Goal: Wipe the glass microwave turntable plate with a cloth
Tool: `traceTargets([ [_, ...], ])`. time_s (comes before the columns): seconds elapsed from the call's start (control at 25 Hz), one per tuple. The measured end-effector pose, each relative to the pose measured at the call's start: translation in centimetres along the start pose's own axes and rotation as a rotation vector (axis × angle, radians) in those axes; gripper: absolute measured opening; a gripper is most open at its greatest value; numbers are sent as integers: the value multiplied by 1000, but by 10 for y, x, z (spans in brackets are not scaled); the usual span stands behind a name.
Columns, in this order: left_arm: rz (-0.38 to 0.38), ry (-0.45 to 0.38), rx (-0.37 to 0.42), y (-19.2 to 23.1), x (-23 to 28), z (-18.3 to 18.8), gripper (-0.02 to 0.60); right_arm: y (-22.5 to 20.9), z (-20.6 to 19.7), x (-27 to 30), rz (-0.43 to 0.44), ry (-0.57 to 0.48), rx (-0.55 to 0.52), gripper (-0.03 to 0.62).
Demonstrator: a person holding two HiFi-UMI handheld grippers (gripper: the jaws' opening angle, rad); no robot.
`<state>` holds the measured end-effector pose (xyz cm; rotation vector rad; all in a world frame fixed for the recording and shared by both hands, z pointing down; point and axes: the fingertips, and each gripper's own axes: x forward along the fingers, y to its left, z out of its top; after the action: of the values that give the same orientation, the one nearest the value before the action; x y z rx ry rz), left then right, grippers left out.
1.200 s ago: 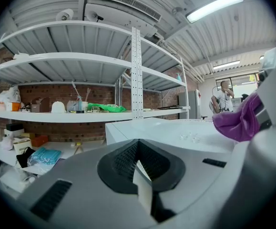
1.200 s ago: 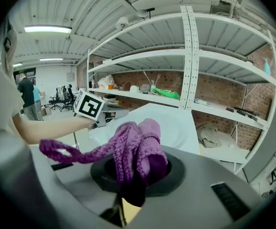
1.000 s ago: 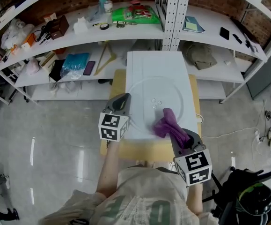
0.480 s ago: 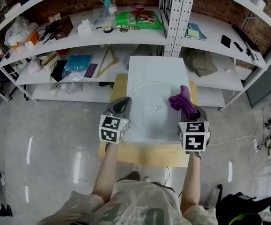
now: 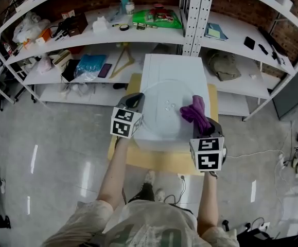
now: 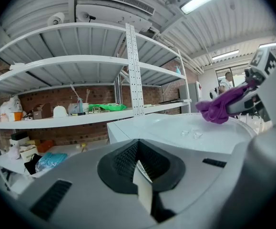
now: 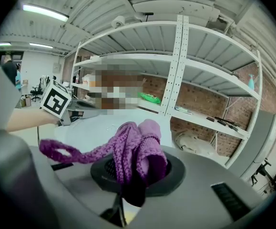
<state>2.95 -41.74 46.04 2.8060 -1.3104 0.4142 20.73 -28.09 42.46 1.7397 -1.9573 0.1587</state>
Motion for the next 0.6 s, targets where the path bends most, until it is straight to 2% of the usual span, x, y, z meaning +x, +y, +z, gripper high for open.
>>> traceTargets([
  [0.36, 12, -6, -18, 0, -4, -1, 2, 25, -23, -36, 40, 1, 25, 51],
  [0.6, 5, -18, -39, 0, -4, 0, 2, 19, -18, -37, 19, -10, 34, 51],
])
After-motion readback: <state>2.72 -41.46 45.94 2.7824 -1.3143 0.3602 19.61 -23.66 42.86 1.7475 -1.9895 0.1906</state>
